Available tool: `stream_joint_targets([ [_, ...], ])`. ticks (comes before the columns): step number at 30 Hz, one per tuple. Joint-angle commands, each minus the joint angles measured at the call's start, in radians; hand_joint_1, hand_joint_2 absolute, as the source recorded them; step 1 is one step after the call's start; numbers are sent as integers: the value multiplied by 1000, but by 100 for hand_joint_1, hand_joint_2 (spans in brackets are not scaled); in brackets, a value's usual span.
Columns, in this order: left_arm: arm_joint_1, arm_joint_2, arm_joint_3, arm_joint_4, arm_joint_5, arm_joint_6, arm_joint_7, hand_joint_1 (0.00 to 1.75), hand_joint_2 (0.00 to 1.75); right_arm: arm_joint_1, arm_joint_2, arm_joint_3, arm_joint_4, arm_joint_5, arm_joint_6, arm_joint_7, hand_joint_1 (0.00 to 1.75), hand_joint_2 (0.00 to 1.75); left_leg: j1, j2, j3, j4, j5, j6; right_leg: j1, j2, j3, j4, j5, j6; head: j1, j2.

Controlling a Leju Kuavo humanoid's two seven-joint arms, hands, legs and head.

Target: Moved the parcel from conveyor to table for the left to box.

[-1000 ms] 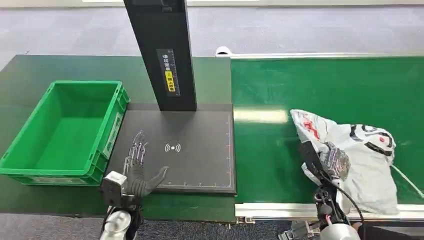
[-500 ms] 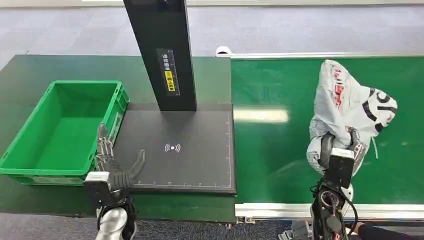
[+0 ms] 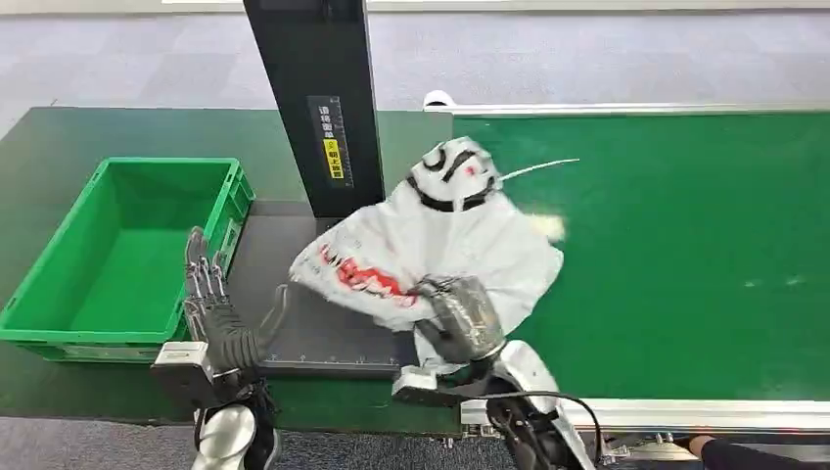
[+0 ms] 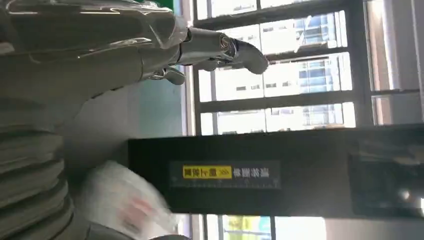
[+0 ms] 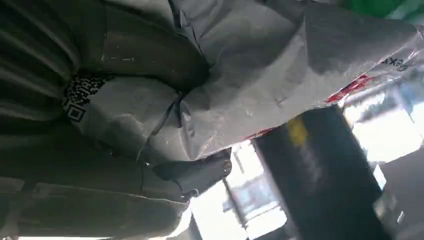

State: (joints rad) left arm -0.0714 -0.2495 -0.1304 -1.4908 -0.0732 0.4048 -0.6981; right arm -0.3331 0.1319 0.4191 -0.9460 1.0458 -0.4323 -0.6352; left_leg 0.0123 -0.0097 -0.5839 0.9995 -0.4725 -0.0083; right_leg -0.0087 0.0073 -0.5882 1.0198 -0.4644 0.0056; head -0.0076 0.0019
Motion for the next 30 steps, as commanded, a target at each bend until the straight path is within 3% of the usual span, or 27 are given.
stream_joint_targets([
  [1, -77, 14, -32, 122, 7, -38, 0, 0, 175, -215, 82, 259, 545, 118, 100, 9, 175, 175, 0, 3, 2, -1, 0, 0, 0, 3, 1, -1, 1, 0, -1, 0],
  [3, -90, 11, -34, 136, 12, -49, 0, 0, 175, -247, 101, 304, 612, 147, 196, 22, 175, 175, 0, 2, 3, -2, 0, 0, 0, 1, 2, -2, 1, 0, 0, 0],
  [7, -99, 11, -39, 144, 16, -56, 0, 0, 175, -252, 109, 344, 613, 173, 179, 2, 175, 175, 0, 2, 4, -1, 0, 0, 0, 1, 3, -1, 0, 0, 0, 0],
  [10, -101, 15, -47, 152, 21, -70, 0, 0, 175, -250, 124, 330, 584, 140, 56, -60, 175, 175, 0, 4, 8, -1, 0, -1, 0, 3, 5, -1, 0, 0, 0, 0],
  [12, -105, 16, -56, 151, 31, -97, 0, 0, 175, -262, 128, 284, 553, 89, -94, -48, 175, 175, 0, 4, 8, -1, 0, -1, 0, 3, 5, -1, 0, 0, 0, 0],
  [16, -110, 16, -65, 150, 30, -99, 0, 0, 175, -265, 115, 255, 535, 72, -172, -4, 175, 175, 0, 3, 6, 0, 0, 0, 0, 3, 4, 0, 0, 0, 0, 0],
  [17, -112, 15, -68, 153, 30, -99, 0, 0, 175, -262, 108, 246, 529, 65, -193, 1, 24, 175, 0, 3, 6, -2, 1, 0, 0, 2, 4, -2, 1, 0, -1, 0],
  [18, -114, 16, -70, 157, 30, -98, 0, 0, 175, -256, 105, 222, 520, 45, -228, 17, 0, 175, 0, 3, 6, -1, 0, 0, 0, 2, 5, -2, 0, 0, 0, 0],
  [23, -113, 12, -70, 167, 39, -105, 0, 0, 175, -177, 97, 94, 375, -93, -266, -63, 0, 175, -1, 2, 6, -2, 1, 0, 0, 0, 5, -2, 0, 0, 0, 0],
  [26, -114, 12, -73, 178, 40, -111, 0, 0, 175, -133, 88, 105, 315, -174, -251, -63, 0, 175, 0, 1, 5, -2, 0, 0, 0, 1, 4, -2, 0, 0, -1, 0],
  [28, -110, 9, -69, 182, 49, -127, 0, 0, 175, -88, 38, 162, 193, -382, -152, -63, 0, 175, 0, 2, 5, -2, 0, 0, 0, 1, 4, -3, 0, 0, 0, 0],
  [30, -110, 9, -69, 182, 49, -127, 0, 0, 175, -88, 38, 162, 193, -382, -152, -63, 0, 175, 0, 2, 5, -2, 0, 0, 0, 1, 4, -3, 0, 0, 0, 0],
])
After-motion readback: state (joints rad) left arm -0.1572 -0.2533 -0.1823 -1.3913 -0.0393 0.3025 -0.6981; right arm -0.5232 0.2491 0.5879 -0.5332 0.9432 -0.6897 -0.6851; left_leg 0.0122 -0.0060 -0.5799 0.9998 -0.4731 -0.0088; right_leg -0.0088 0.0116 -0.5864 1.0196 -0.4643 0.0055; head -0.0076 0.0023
